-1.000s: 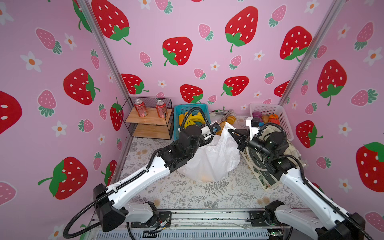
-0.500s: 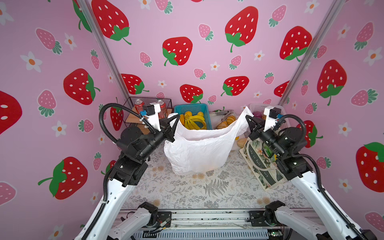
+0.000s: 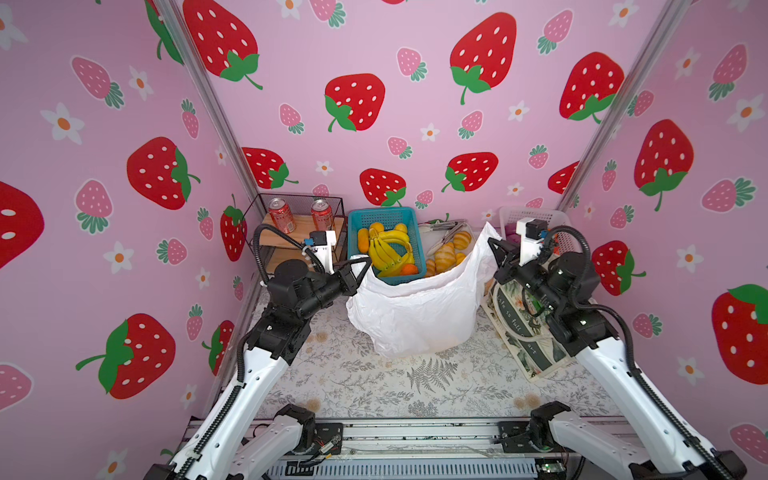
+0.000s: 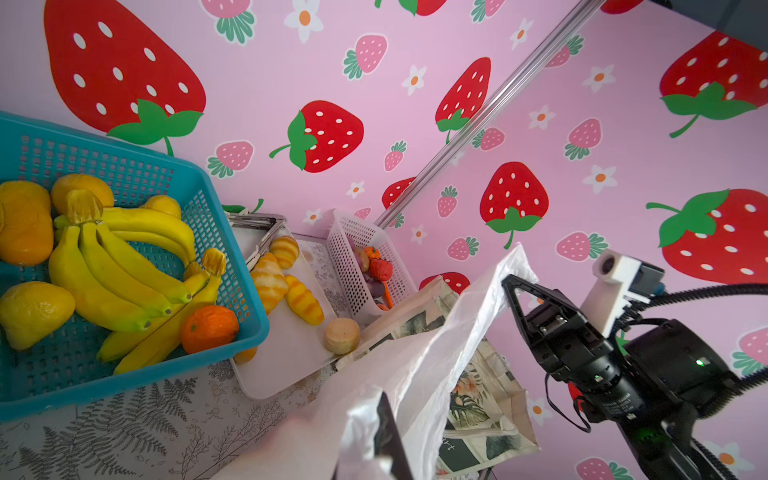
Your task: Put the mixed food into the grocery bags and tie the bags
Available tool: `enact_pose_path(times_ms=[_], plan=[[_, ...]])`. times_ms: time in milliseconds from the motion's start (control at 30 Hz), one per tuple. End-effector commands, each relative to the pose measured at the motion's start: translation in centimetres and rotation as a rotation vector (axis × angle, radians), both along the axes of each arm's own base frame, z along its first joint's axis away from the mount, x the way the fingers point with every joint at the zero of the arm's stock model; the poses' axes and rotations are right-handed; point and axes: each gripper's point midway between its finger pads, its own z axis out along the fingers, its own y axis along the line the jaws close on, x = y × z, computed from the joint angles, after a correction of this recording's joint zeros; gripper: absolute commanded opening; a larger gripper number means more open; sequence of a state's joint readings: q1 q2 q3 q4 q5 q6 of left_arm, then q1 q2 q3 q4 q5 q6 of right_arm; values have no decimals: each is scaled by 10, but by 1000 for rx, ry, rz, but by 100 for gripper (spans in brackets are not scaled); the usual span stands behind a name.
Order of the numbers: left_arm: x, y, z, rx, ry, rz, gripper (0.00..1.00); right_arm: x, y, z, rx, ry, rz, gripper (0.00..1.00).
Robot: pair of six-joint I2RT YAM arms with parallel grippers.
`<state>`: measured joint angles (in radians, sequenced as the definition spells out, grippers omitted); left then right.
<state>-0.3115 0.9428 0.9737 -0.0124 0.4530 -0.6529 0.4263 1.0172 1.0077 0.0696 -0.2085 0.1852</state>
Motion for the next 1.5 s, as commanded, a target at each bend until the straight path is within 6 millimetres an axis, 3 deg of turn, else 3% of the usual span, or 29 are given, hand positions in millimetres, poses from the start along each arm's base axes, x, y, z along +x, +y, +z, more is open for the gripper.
enact_pose_path(times_ms=[0,167,333,433,533,667,800,933,1067,1300,1367,1467], plan=[[-3,1,20,6,-76,-8,0,15,-6,-7,-34,55,-56,8],[2,-1,22,-39,-58,-10,0,18,-10,10,-8,40,-83,48],[4,-1,23,-60,-49,-1,0,0,-1,55,4,-65,-28,75],[5,-1,22,-65,-45,0,0,-10,7,78,-15,-129,-22,86],[6,-2,20,-68,-34,-2,0,-26,27,99,-37,-195,31,90],[7,-3,17,-68,-25,-4,0,-64,81,109,-89,-278,213,91],[8,-2,16,-70,-20,-1,0,-104,139,93,-143,-304,426,94],[9,-3,16,-74,-17,-2,0,-137,189,57,-181,-282,598,100],[9,-3,17,-77,-16,-5,0,-141,215,18,-139,-229,677,100],[10,-6,16,-75,-8,-16,0,-127,245,-43,-170,-157,708,100],[10,-7,16,-76,-5,-21,0,-123,250,-56,-182,-136,702,91],[9,-7,17,-64,-7,-25,0,-119,247,-67,-195,-128,685,56]])
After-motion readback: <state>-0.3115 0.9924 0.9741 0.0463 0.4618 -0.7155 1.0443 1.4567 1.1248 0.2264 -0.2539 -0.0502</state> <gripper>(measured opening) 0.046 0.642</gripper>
